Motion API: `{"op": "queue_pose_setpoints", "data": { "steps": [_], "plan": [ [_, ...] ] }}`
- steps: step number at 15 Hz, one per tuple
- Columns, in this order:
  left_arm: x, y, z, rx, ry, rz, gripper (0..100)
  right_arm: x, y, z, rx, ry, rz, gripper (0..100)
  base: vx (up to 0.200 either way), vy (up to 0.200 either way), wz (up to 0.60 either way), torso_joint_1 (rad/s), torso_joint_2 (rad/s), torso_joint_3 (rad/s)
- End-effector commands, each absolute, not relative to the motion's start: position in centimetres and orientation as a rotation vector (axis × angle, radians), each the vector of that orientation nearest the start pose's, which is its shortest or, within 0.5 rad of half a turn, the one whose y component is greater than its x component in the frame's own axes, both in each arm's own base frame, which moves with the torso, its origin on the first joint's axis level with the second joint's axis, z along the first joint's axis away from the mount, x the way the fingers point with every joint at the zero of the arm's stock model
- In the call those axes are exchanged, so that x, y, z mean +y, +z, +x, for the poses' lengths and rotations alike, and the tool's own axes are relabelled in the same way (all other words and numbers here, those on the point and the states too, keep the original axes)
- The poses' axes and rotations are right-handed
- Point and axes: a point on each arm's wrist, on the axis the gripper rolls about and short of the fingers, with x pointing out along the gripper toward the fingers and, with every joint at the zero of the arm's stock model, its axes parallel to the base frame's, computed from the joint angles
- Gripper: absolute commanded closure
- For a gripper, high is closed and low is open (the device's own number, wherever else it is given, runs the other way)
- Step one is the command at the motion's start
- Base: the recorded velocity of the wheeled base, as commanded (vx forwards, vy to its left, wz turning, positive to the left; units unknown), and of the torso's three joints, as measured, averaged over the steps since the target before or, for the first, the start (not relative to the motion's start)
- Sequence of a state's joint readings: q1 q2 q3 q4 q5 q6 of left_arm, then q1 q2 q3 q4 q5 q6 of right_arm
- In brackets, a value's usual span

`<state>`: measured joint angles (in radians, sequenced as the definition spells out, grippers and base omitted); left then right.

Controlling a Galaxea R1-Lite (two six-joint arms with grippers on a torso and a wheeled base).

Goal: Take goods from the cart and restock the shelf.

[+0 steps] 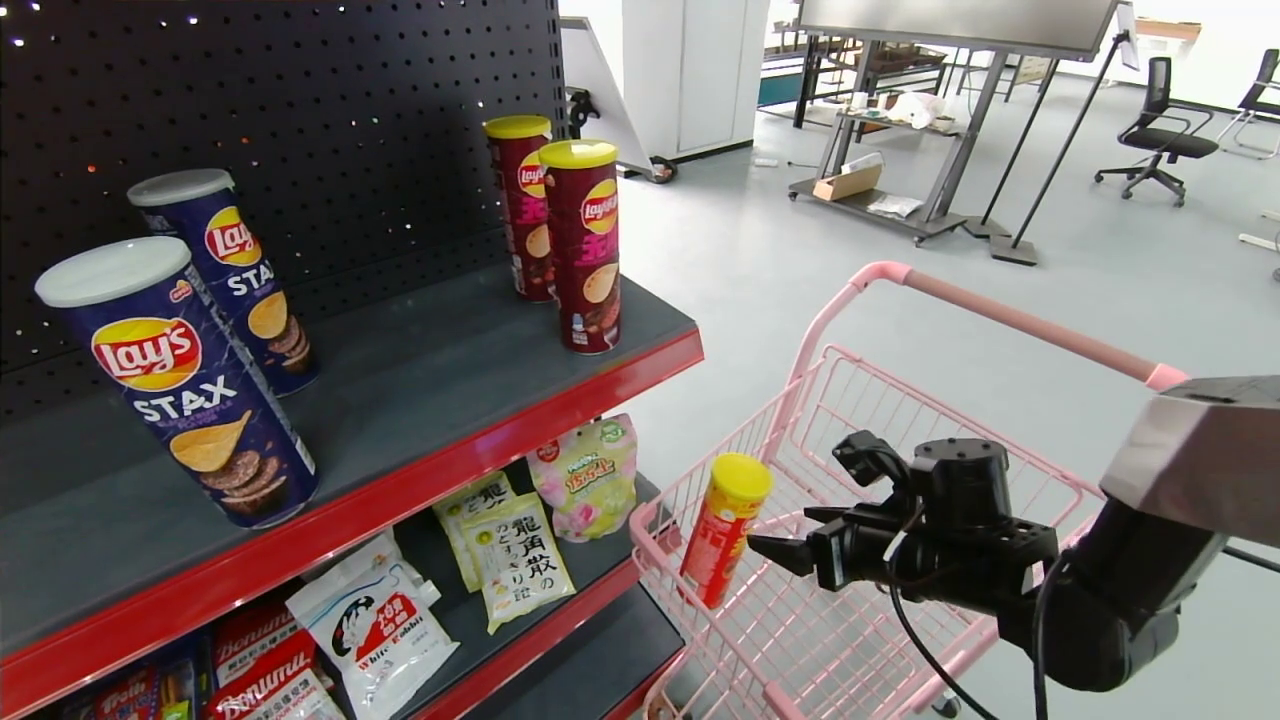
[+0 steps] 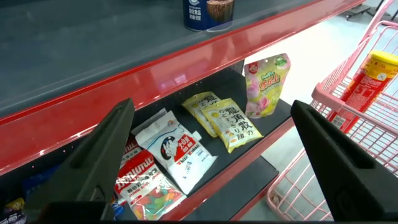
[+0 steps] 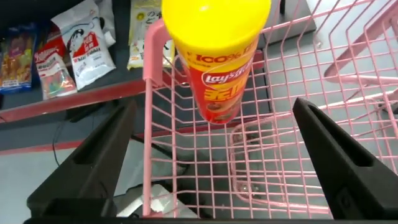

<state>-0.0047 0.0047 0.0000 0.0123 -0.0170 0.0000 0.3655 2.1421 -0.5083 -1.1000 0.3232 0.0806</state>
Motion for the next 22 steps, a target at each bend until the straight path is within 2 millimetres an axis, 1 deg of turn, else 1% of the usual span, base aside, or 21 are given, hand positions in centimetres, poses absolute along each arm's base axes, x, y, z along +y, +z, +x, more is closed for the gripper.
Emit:
{"op": "queue_pose_setpoints", "data": {
  "steps": [1,6,10,12,13,14,17,22],
  "plan": [
    [0.0,7.4,-2.2,0.017,-0.021,0.0,0,12.6,0.5,30.1,0.596,0.633,0.054,0,0.0,0.0,0.0,0.0,0.0,0.0],
    [0.0,7.4,-2.2,0.017,-0.021,0.0,0,13.5,-1.5,31.8,0.589,0.622,0.047,0,0.0,0.0,0.0,0.0,0.0,0.0],
    [0.0,7.4,-2.2,0.017,-0.021,0.0,0,14.2,-1.3,33.0,0.547,0.632,0.051,0,0.0,0.0,0.0,0.0,0.0,0.0],
    [0.0,7.4,-2.2,0.017,-0.021,0.0,0,14.6,-1.4,33.3,0.542,0.638,0.053,0,0.0,0.0,0.0,0.0,0.0,0.0],
    [0.0,7.4,-2.2,0.017,-0.021,0.0,0,14.8,-1.8,33.4,0.548,0.642,0.054,0,0.0,0.0,0.0,0.0,0.0,0.0],
    [0.0,7.4,-2.2,0.017,-0.021,0.0,0,15.3,-1.9,33.4,0.547,0.654,0.052,0,0.0,0.0,0.0,0.0,0.0,0.0],
    [0.0,7.4,-2.2,0.017,-0.021,0.001,0,15.9,-2.2,33.7,0.544,0.664,0.06,0,0.0,0.0,0.0,0.0,0.0,0.0],
    [0.0,7.4,-2.2,0.017,-0.021,0.001,0,16.5,-2.7,34.9,0.516,0.665,0.062,0,0.0,0.0,0.0,0.0,0.0,0.0]
  ]
}}
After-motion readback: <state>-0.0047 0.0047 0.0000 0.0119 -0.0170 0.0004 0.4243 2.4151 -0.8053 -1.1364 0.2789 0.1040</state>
